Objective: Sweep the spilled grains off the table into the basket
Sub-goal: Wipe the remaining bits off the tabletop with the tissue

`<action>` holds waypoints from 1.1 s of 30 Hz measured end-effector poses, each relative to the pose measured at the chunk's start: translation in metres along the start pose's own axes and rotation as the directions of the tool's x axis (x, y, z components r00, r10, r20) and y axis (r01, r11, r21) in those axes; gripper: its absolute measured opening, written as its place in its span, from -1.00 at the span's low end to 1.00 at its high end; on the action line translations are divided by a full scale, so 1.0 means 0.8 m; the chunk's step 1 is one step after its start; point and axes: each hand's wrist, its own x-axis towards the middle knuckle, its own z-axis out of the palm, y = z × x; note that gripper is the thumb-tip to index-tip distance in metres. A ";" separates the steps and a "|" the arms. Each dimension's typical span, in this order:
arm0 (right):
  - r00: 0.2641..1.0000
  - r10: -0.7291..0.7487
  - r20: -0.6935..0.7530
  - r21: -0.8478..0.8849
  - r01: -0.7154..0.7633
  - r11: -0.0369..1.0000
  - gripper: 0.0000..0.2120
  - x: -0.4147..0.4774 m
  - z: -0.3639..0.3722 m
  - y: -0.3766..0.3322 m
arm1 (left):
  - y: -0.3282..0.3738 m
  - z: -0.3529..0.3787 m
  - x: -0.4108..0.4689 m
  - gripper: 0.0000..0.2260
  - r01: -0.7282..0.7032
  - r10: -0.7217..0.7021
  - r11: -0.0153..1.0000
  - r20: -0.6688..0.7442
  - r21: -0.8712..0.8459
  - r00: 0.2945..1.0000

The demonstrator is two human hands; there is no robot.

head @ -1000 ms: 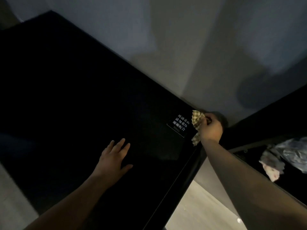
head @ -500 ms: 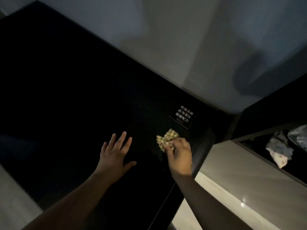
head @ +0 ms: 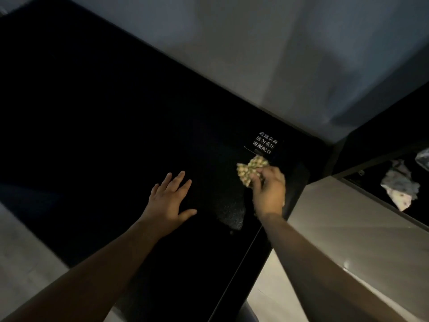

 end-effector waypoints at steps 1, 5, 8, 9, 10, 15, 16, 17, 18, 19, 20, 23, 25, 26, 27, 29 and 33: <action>0.999 -0.044 0.014 -0.003 0.044 0.999 -0.93 -0.023 0.007 -0.006 | -0.004 -0.004 -0.005 -0.30 -0.022 0.021 0.998 -0.020 -0.053 1.000; 0.983 -0.118 0.140 0.076 0.108 0.991 -0.89 -0.100 0.026 -0.032 | -0.032 -0.002 -0.044 -0.38 -0.045 0.036 0.995 -0.090 -0.095 0.995; 0.979 -0.081 0.188 0.159 0.051 0.986 -0.89 -0.109 0.017 -0.038 | -0.063 0.019 -0.075 -0.34 -0.058 0.059 0.998 -0.091 0.017 0.994; 0.989 -0.064 0.133 0.142 0.044 0.989 -0.89 -0.101 0.012 -0.035 | -0.071 0.027 -0.084 -0.32 -0.057 0.061 0.997 -0.091 0.049 0.994; 0.997 -0.038 0.068 0.110 0.031 0.993 -0.90 -0.088 0.006 -0.030 | -0.078 0.034 -0.092 -0.31 -0.051 0.058 0.996 -0.101 0.069 0.993; 0.996 0.088 -0.025 0.002 -0.088 0.996 -0.83 -0.021 0.005 -0.016 | -0.099 0.057 -0.117 -0.29 -0.028 0.040 0.997 -0.163 0.075 0.986; 0.995 0.092 -0.031 0.007 -0.092 0.996 -0.83 -0.022 0.012 -0.020 | -0.102 0.059 -0.119 -0.30 -0.026 0.037 0.997 -0.174 0.068 0.984; 0.996 0.087 -0.036 0.007 -0.087 0.996 -0.84 -0.030 0.020 -0.026 | -0.103 0.060 -0.121 -0.30 -0.018 0.030 0.998 -0.180 0.065 0.983; 0.997 0.063 -0.033 -0.003 -0.063 0.998 -0.85 -0.046 0.028 -0.034 | -0.105 0.062 -0.123 -0.30 -0.007 0.018 0.998 -0.175 0.064 0.984; 1.000 0.022 -0.020 -0.020 -0.022 1.000 -0.87 -0.069 0.036 -0.042 | -0.107 0.063 -0.126 -0.30 0.000 0.010 0.998 -0.171 0.062 0.985; 1.000 -0.030 0.003 -0.033 0.030 0.999 -0.89 -0.096 0.043 -0.049 | -0.110 0.064 -0.129 -0.30 -0.001 0.011 0.998 -0.170 0.058 0.985; 0.987 -0.132 0.086 0.020 0.131 0.991 -0.92 -0.174 0.056 -0.064 | -0.120 0.065 -0.141 -0.31 -0.006 0.013 0.999 -0.170 0.041 0.985; 0.984 -0.121 0.133 0.097 0.109 0.989 -0.91 -0.205 0.057 -0.069 | -0.128 0.066 -0.150 -0.32 -0.011 0.014 1.000 -0.173 0.017 0.985; 0.984 -0.096 0.147 0.138 0.076 0.988 -0.91 -0.210 0.056 -0.070 | -0.132 0.066 -0.155 -0.33 -0.015 0.017 1.000 -0.172 0.013 0.985; 0.986 -0.065 0.152 0.178 0.037 0.983 -0.90 -0.210 0.053 -0.071 | -0.136 0.066 -0.159 -0.34 -0.017 0.019 1.000 -0.164 0.016 0.986; 0.993 -0.037 0.115 0.204 0.013 0.979 -0.90 -0.192 0.039 -0.072 | -0.143 0.067 -0.166 -0.35 -0.024 0.028 0.999 -0.158 0.022 0.987; 0.997 0.075 -0.030 0.033 -0.074 0.997 -0.87 -0.125 0.019 -0.060 | -0.151 0.075 -0.179 -0.34 -0.047 0.053 0.998 -0.156 0.036 0.986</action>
